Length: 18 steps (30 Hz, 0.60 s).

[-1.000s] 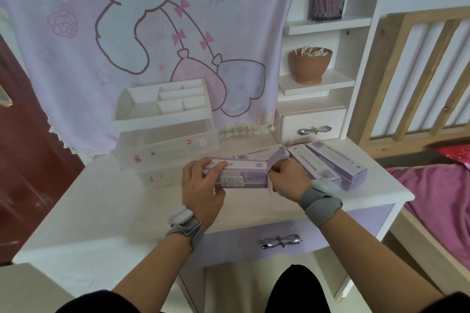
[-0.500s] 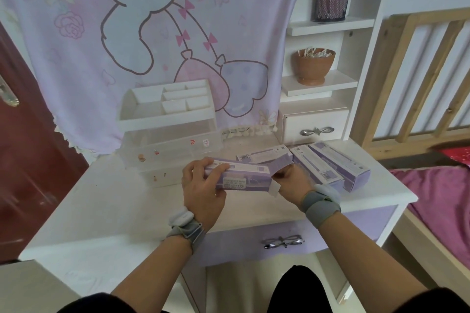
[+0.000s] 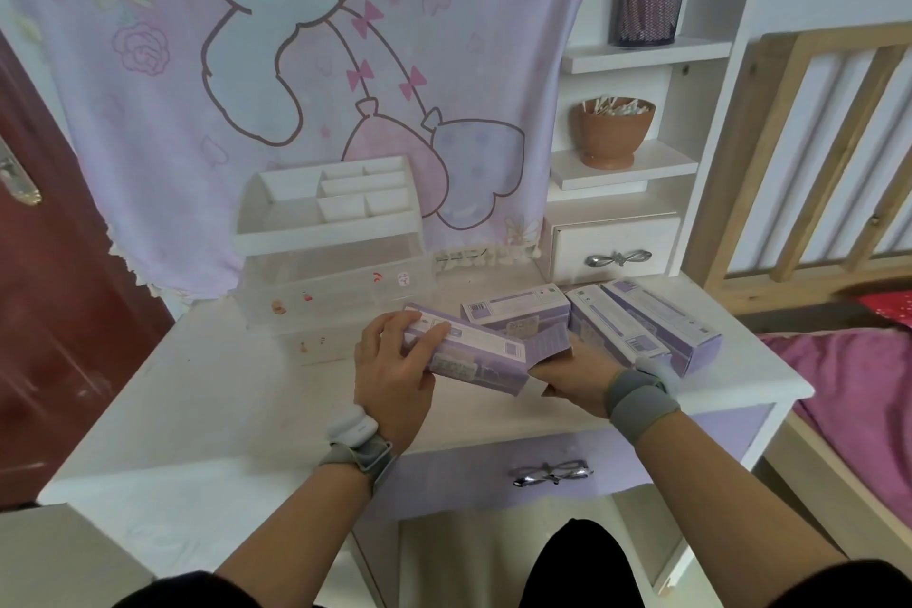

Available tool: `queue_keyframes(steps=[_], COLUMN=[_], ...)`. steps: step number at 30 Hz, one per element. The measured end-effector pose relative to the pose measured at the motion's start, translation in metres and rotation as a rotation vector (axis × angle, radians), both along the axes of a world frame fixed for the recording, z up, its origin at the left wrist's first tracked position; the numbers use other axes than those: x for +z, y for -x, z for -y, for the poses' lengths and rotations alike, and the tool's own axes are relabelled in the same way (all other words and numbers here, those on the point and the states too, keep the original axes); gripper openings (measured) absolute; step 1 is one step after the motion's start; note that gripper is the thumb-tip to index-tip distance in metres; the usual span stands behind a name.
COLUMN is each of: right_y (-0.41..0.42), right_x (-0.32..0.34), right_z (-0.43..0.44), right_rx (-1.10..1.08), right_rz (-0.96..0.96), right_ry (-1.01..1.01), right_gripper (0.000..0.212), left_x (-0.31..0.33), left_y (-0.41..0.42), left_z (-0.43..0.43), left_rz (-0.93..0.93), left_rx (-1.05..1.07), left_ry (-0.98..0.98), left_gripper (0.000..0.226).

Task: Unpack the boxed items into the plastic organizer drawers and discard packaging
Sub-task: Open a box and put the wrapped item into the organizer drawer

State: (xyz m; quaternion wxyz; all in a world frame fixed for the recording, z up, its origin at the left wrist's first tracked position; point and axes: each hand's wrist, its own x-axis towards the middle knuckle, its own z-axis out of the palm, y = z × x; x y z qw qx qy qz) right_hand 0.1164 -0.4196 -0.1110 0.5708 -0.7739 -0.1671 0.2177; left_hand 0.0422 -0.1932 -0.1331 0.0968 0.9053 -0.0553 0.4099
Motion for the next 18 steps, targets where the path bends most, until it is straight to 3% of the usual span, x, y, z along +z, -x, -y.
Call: queue_keyframes(steps=[6,13,18], right_y=[0.000,-0.004,-0.006], right_x=[-0.014,-0.017,-0.022], right_z=[-0.004,-0.003,0.003], right_rx=[0.002,-0.021,-0.147], right_rz=[-0.337,-0.483,-0.505], right_ry=[-0.204,-0.286,-0.356], right_gripper=[0.018,0.022,0.022], left_x=[0.003,-0.001,-0.008], left_y=[0.000,-0.001,0.004], left_z=[0.002,-0.009,-0.021], left_rz=[0.003,-0.039,-0.173], left_rx=[0.019,0.042,0.144], left_ry=[-0.001,-0.028,0.070], left_gripper=[0.052,0.052,0.062])
